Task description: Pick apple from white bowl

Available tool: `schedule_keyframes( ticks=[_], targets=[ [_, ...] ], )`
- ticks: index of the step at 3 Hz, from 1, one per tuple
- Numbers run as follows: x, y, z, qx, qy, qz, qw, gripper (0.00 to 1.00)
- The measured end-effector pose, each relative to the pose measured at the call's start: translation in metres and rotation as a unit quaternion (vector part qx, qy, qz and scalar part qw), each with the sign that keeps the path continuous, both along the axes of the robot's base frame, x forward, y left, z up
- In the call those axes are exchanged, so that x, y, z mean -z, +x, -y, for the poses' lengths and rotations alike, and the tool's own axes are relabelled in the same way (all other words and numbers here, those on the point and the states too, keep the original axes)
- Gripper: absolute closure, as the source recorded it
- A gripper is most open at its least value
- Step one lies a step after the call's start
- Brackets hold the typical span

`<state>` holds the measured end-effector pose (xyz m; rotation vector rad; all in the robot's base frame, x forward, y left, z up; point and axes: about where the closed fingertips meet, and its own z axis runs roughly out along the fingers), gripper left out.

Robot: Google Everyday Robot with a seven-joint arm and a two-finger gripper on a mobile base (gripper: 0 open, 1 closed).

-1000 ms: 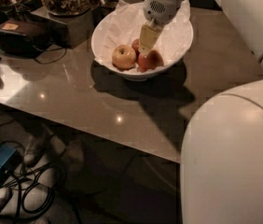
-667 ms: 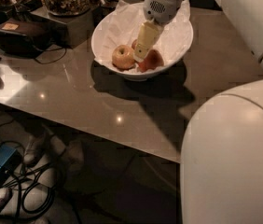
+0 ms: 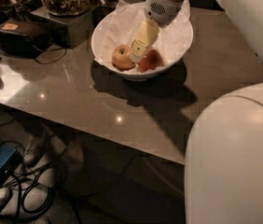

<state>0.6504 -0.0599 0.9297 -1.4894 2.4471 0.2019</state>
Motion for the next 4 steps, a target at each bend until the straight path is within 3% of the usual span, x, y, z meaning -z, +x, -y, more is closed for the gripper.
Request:
schedule_keyframes(
  ticks=[1, 3, 4],
  targets=[
    [0.0054, 0.0026, 0.0046, 0.027, 0.004, 0.005, 0.9996, 0.00],
    [0.0129, 0.0031, 0.0108, 0.069, 0.009, 0.003, 0.9975, 0.22],
    [0.0150, 0.0041, 0.0119, 0.080, 0.009, 0.001, 0.9967, 0.20]
  ],
)
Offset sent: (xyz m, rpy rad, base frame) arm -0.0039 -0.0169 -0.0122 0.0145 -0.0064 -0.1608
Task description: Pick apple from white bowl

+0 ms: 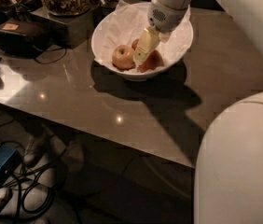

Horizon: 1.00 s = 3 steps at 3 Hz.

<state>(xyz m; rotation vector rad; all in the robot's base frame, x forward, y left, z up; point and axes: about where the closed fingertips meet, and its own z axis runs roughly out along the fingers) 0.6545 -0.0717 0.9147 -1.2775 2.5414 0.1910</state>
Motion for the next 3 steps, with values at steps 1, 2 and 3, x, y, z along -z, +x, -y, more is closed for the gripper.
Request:
schedule_keyframes(
  ticks=[1, 2, 3],
  targets=[
    [0.000, 0.000, 0.000, 0.000, 0.000, 0.000, 1.0000, 0.20],
    [0.011, 0.007, -0.001, 0.006, -0.004, -0.010, 0.9999, 0.27],
    [0.024, 0.014, 0.000, 0.013, -0.011, -0.021, 0.9996, 0.32]
  ],
)
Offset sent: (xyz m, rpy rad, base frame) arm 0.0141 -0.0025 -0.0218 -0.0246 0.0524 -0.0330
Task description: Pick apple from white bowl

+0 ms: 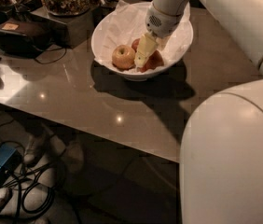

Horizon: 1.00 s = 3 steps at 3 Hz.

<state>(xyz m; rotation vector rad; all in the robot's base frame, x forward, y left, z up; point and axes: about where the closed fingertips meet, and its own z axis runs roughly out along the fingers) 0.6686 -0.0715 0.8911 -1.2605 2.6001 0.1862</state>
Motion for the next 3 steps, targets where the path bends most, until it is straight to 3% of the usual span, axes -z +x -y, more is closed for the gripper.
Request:
schedule_keyframes(
  ticks=[3],
  targets=[
    [0.026, 0.002, 0.006, 0.008, -0.007, -0.016, 0.9998, 0.40]
  ],
)
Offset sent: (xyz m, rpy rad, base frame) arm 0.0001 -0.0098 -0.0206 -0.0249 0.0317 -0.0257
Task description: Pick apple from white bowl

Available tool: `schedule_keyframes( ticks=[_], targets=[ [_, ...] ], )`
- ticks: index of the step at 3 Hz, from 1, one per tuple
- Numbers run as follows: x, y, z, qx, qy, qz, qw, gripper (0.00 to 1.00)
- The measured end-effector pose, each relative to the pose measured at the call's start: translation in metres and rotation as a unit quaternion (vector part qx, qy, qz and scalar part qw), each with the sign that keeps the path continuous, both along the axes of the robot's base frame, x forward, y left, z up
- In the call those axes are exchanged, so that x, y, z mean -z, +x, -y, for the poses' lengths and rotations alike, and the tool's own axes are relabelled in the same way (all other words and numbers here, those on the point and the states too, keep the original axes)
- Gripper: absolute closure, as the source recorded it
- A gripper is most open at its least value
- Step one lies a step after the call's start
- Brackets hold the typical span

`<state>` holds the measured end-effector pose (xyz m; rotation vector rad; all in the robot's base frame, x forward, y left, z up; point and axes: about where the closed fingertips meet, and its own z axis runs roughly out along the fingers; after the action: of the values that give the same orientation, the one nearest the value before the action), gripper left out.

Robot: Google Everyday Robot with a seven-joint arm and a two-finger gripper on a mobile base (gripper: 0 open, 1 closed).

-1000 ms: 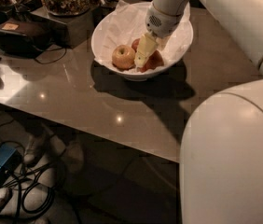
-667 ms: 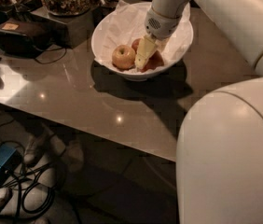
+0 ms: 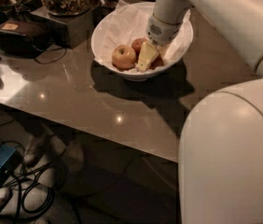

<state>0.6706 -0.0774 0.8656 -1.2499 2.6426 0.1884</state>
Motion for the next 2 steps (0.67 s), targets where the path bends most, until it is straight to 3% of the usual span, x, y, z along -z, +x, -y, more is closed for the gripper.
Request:
schedule_keyframes(
  ticks=[2],
  targets=[
    [0.0023, -0.0003, -0.0010, -0.011, 0.002, 0.011, 0.9999, 0.81]
  ],
)
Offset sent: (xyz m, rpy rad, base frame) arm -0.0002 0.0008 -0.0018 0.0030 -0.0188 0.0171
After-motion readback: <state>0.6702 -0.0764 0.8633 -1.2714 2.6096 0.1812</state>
